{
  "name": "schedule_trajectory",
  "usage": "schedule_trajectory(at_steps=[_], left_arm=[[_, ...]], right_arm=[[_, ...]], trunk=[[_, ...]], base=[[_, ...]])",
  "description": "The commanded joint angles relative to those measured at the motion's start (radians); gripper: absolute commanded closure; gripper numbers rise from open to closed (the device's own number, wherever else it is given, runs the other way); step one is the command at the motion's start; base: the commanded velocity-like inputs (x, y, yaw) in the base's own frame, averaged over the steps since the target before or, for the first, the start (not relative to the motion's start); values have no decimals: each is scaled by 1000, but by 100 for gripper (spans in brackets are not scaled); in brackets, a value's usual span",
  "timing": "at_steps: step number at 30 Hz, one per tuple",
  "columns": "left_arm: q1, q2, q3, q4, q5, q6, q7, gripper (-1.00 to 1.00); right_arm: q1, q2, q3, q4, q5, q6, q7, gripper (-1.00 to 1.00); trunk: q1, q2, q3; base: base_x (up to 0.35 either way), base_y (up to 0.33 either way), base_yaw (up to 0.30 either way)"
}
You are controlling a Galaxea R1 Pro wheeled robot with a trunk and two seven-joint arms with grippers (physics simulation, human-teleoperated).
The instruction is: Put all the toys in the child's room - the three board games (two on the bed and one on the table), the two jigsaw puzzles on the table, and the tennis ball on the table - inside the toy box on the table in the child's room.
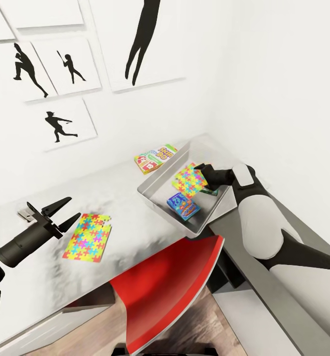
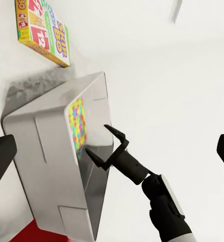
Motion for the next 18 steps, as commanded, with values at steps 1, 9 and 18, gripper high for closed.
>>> schedule_trajectory(at_steps=[1,9,18], left_arm=[[-1,0,1,0,-10,4,-10,-100],[-1,0,1,0,-10,4,-11,-100],[-1,0,1,0,-10,4,-11,-100]], right_arm=[[-2,1,-4,-2,-11,2,-10,-100],[-6,0,-3,-2,-11,2,-10,-100],[-12,0,-3,-7,-11,2,-11,-100]], trunk=[[1,-2,-1],[1,-2,-1],[1,-2,-1]], base=[[0,0,0],[0,0,0],[0,0,0]])
